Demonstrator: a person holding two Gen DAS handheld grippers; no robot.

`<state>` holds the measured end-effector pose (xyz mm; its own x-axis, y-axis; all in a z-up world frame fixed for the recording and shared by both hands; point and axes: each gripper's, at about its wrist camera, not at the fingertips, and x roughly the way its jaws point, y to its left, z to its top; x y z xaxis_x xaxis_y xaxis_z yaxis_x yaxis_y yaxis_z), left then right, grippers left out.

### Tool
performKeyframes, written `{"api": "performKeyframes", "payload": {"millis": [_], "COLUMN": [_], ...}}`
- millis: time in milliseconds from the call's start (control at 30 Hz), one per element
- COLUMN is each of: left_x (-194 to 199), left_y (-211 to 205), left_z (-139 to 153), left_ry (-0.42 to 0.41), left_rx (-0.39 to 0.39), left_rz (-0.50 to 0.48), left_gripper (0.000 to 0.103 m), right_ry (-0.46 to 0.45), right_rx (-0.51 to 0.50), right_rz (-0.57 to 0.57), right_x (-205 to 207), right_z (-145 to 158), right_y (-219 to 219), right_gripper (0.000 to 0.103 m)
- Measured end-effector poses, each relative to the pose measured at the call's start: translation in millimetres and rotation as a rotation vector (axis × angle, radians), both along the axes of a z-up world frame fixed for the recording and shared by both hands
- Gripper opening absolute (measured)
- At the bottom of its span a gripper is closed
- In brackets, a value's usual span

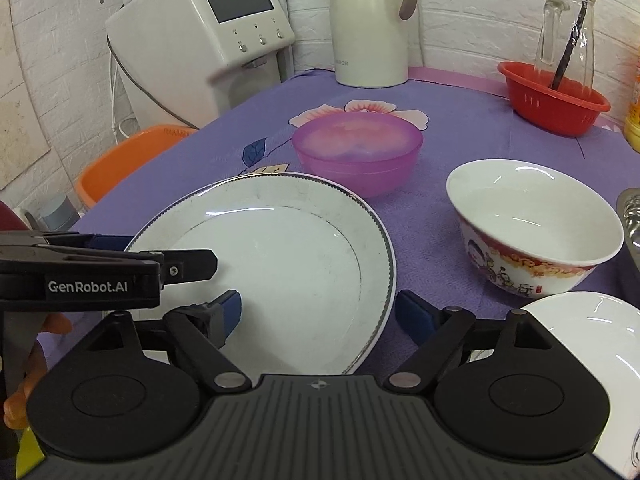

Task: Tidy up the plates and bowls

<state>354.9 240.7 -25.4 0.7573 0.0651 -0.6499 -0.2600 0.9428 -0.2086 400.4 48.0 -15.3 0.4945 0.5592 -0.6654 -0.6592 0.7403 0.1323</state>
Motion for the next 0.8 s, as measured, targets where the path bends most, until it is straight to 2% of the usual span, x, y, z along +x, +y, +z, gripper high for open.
{"api": "performKeyframes", "payload": {"millis": [133,233,433,533,567,800], "left_x": [0.9,1.0,0.9,0.7,0.6,-3.8], "left_y": [-5.4,-10.2,-10.1,-13.7,-14.9,-19.9], "left_z": [-1.4,-2.3,-2.2,-1.8,-0.9,9.4], "left_ry": [0.006,0.013,0.012,0.007,0.005,0.015], "left_rx": [0.04,0.074,0.076,0.081,0.075,0.075], "left_rz": [-0.004,-0.01,-0.005,-0.019,-0.029,0.004], "left_gripper": [0.067,0.067,0.066,0.052,0.043,0.038], "right_ry": [-0.042,-0.042,-0.048,-0.049,-0.05,-0.03], "right_rx": [-0.045,-0.041,-0.039,-0.041,-0.04,-0.046], "right_rz": [0.016,0.027,0.023,0.027,0.029,0.014], "right_x": [-6.7,-5.9,-6.4,-7.9,-9.1,-12.2], "right_z": [-3.7,-4.1,-4.9,-5.0,-5.1,0.4], "right_y": [6.1,5.5,4.5,5.4,5.7,9.4], "right_gripper": [0.103,0.103,0.103,0.103,0.103,0.103]}}
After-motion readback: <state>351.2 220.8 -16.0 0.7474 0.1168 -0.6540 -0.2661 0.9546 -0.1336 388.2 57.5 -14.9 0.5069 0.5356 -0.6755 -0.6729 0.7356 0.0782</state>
